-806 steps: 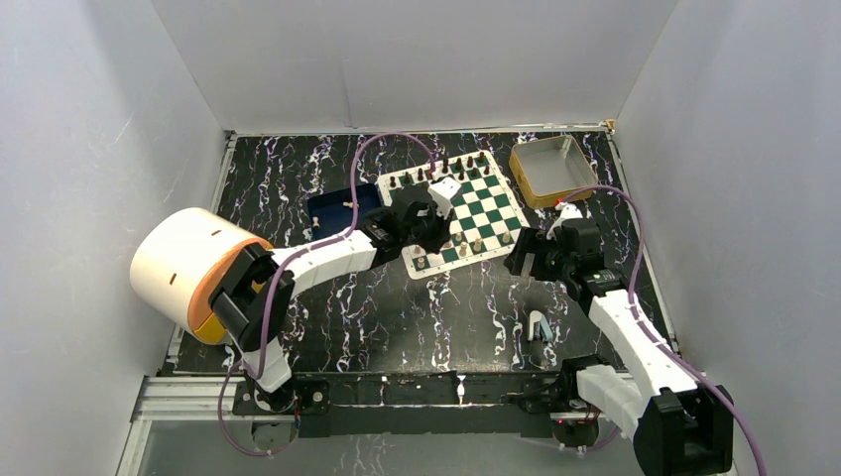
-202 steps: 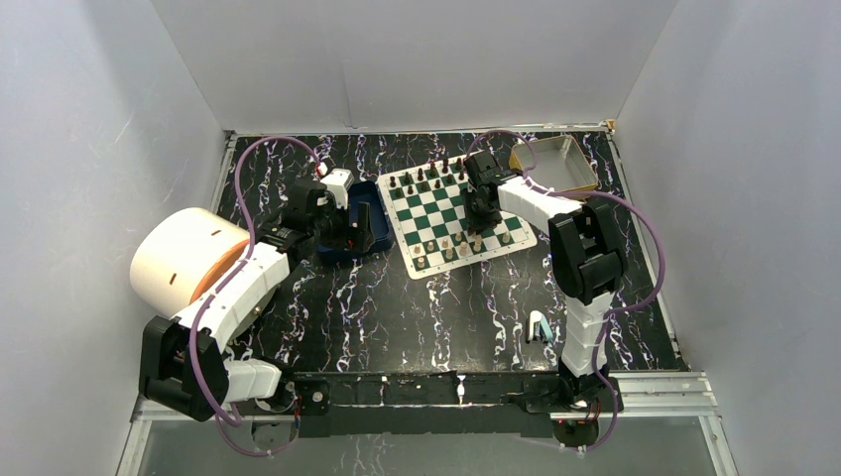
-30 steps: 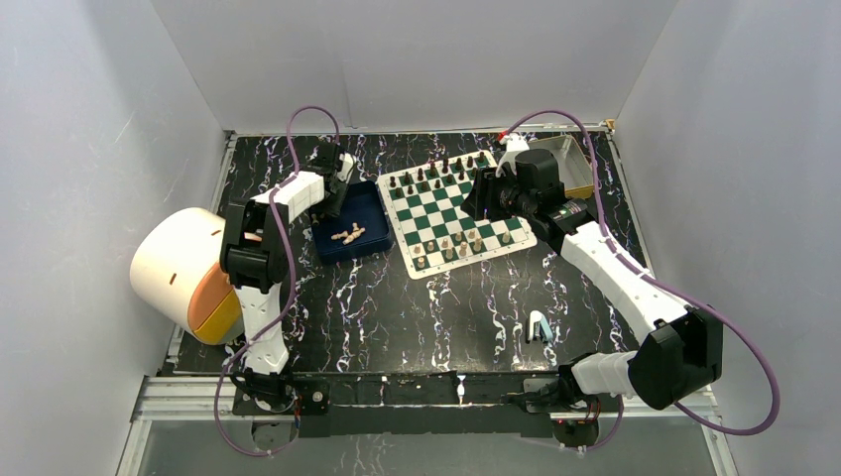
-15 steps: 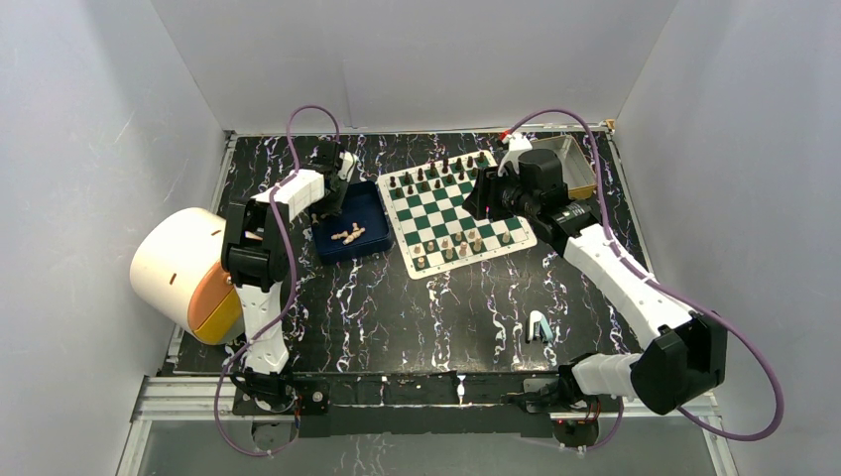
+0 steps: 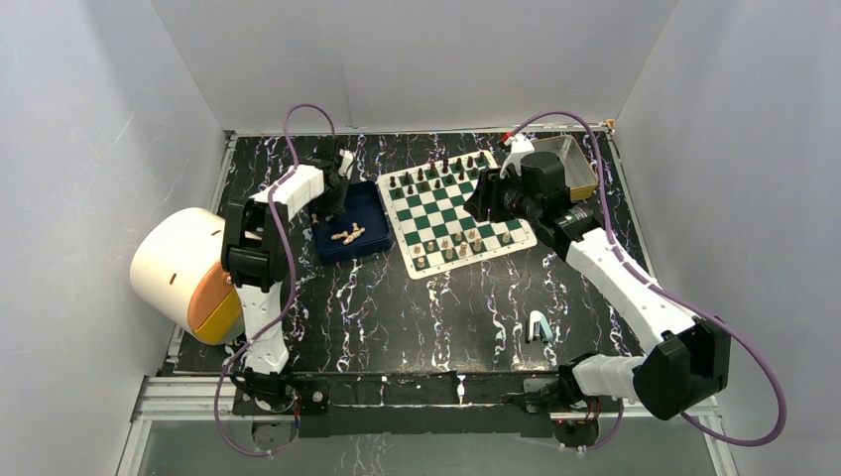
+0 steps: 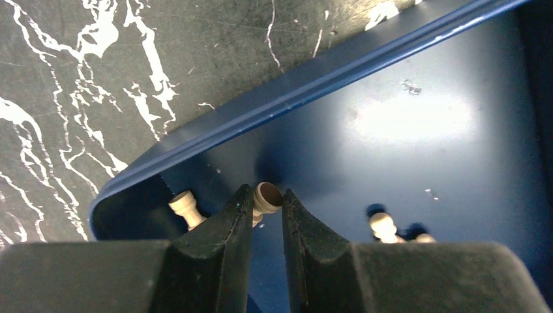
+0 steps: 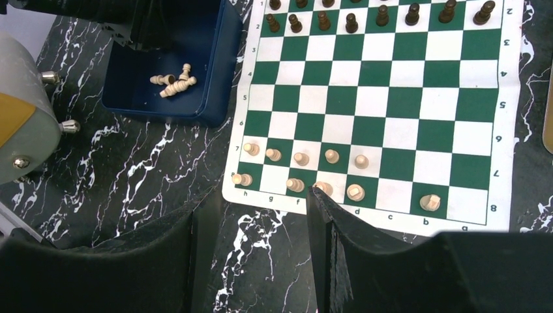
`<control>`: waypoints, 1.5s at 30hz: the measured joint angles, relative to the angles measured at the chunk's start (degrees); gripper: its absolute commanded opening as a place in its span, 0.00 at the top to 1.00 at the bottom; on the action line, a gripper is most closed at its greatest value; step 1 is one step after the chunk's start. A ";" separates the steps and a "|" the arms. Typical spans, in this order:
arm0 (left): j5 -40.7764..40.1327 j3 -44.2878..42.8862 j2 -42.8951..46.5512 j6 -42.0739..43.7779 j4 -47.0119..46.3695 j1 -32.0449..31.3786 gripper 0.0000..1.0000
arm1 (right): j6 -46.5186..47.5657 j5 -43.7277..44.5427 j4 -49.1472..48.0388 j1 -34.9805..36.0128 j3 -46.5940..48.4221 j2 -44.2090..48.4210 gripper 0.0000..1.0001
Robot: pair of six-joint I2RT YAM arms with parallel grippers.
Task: Set up the chess pieces on the board
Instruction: Pick up the chess piece from the storage box, then place the chess piece on the chessboard.
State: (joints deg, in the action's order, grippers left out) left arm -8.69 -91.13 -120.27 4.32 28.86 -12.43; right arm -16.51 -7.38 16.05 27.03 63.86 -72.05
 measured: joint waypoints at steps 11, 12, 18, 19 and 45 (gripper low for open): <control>12.07 -0.17 4.72 -11.32 0.63 0.02 0.94 | -0.20 -0.74 -3.13 0.00 -3.28 1.60 0.39; 14.16 0.15 5.92 -12.74 0.02 0.02 0.94 | -0.09 -1.27 -4.24 0.00 -4.07 1.86 0.39; 25.31 6.38 16.31 -22.49 -7.45 0.02 0.96 | -0.17 -7.23 -11.19 0.07 -5.90 0.92 0.40; 27.15 8.28 18.23 -24.63 -9.81 0.02 0.96 | -0.81 -8.41 -13.16 0.07 -5.92 0.50 0.40; 41.68 42.14 42.53 -91.49 -67.89 0.02 0.96 | 40.68 -10.78 -85.42 14.12 -23.65 -16.33 0.52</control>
State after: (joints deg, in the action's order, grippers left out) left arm 32.99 -48.99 -77.73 -87.18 -39.03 -12.40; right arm 24.16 -18.15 -69.36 41.15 40.21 -88.38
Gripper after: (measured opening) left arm 0.184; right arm 0.510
